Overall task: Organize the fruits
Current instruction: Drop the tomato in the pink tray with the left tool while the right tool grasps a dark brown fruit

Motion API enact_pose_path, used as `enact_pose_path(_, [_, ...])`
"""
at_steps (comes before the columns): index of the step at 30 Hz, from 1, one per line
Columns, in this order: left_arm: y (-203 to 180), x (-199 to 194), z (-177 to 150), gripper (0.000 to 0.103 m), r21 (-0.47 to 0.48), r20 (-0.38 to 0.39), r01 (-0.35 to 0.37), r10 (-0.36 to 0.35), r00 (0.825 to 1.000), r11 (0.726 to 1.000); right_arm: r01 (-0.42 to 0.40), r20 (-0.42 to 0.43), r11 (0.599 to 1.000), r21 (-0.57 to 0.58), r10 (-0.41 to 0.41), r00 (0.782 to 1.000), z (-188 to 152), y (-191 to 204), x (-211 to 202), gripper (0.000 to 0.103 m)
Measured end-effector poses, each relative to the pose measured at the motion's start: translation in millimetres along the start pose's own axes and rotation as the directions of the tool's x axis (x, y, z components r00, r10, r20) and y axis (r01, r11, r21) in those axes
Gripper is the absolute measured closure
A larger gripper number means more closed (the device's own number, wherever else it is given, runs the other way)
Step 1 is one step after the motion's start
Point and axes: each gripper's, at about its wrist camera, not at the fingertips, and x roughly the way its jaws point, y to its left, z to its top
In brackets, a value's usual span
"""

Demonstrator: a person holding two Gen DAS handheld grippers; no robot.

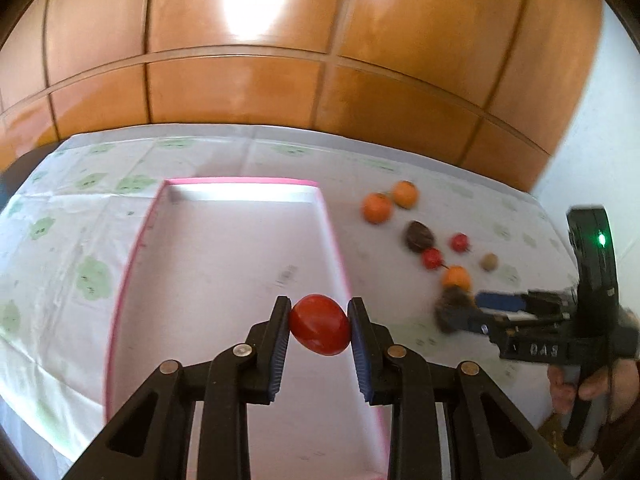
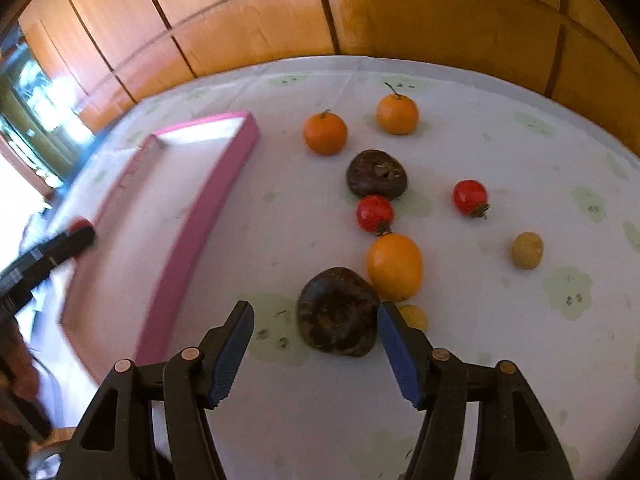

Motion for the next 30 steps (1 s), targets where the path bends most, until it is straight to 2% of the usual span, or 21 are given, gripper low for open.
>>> enact_pose_path(2, [12, 2, 3, 0.074, -0.013, 0.000, -0.020, 0.020, 1.000, 1.000, 0.026, 0.001, 1.000, -0.008, -0.026, 1.000, 1, 2, 4, 0.040])
enact_pose_path(4, [25, 12, 13, 0.074, -0.034, -0.005, -0.037, 0.037, 0.999, 0.999, 0.074, 0.000, 0.997, -0.013, -0.074, 0.997, 0, 0, 6, 0.055])
enact_pose_path(14, [60, 70, 55, 0.074, -0.040, -0.044, -0.125, 0.123, 0.991, 0.991, 0.014, -0.017, 0.997, 0.081, -0.012, 1.000, 4, -16, 10, 0.054])
enact_pose_path(18, [66, 86, 65, 0.071, -0.038, -0.057, -0.172, 0.170, 0.984, 0.984, 0.018, -0.011, 0.997, 0.078, -0.018, 1.000, 1, -15, 10, 0.054])
enact_pose_path(21, [66, 80, 62, 0.056, -0.053, -0.037, -0.181, 0.179, 0.983, 0.982, 0.043, -0.007, 0.997, 0.065, -0.043, 0.999, 0, -12, 11, 0.054])
enact_pose_path(26, [56, 50, 41, 0.056, -0.075, -0.001, -0.223, 0.223, 0.975, 0.972, 0.069, 0.000, 0.997, 0.045, -0.069, 0.998, -3, -7, 10, 0.054])
enact_pose_path(30, [49, 29, 21, 0.056, -0.107, 0.012, -0.232, 0.234, 0.972, 0.967, 0.033, -0.012, 0.998, 0.060, -0.033, 0.999, -5, -4, 8, 0.054])
